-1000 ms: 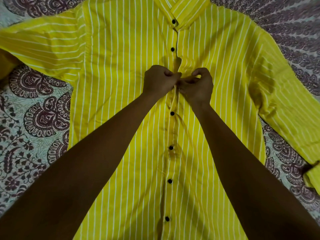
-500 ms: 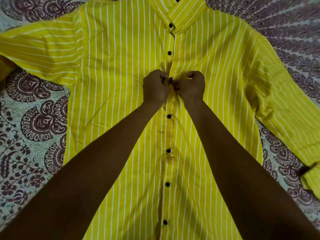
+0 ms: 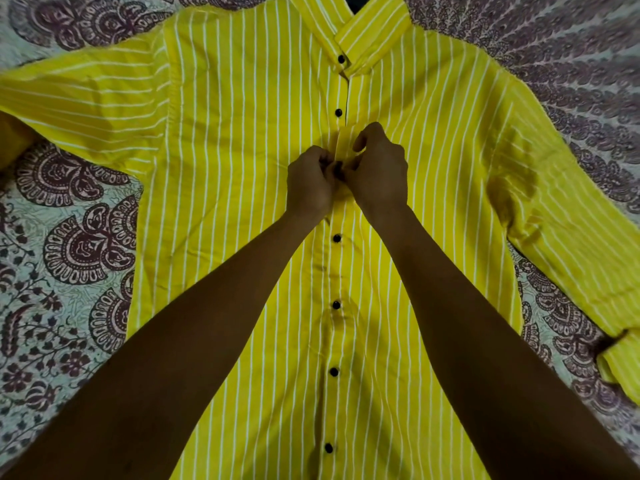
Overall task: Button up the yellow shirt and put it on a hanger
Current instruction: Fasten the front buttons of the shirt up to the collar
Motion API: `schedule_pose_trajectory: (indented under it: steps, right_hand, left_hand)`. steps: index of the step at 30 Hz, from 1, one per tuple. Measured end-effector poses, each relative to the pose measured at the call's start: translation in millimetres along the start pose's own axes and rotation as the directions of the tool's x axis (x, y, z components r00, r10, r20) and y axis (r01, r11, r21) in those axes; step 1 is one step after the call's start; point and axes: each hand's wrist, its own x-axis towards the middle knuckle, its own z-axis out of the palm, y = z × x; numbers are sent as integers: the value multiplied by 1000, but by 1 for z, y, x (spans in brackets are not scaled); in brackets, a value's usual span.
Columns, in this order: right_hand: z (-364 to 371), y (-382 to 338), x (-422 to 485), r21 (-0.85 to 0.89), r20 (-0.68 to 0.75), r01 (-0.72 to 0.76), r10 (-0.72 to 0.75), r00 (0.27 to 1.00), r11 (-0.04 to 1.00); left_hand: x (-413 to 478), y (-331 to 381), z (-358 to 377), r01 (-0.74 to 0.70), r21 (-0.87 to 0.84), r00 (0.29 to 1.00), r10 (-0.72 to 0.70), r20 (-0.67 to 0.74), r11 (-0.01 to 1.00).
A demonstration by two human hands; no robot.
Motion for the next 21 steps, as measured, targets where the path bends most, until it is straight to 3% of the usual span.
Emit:
schedule_pose_trajectory:
  steps: [4,9,15,18,21]
  right_hand:
    - [-1,2,6,55,36,-66,64,997,996]
    - [-2,10,7,227,95,-232,215,972,946]
    - [-9,13,8,272,174,-250,208,962,929]
    - [-13,13,15,232,294,-280,207,933,931]
    - [-17,15,24,368,410,-443,284,867,818]
  left_hand:
    - [-3,-5,-3,-1,-109,1000,1,2,994]
    - [-10,-5,-5,8,-230,985,31,168,973]
    - [-3,-9,-4,-31,-226,994,54,97,974]
    - [-1,-10,-6,-68,-227,990,93,102,972]
    - [5,-12,-11,0,-222,989,34,147,975]
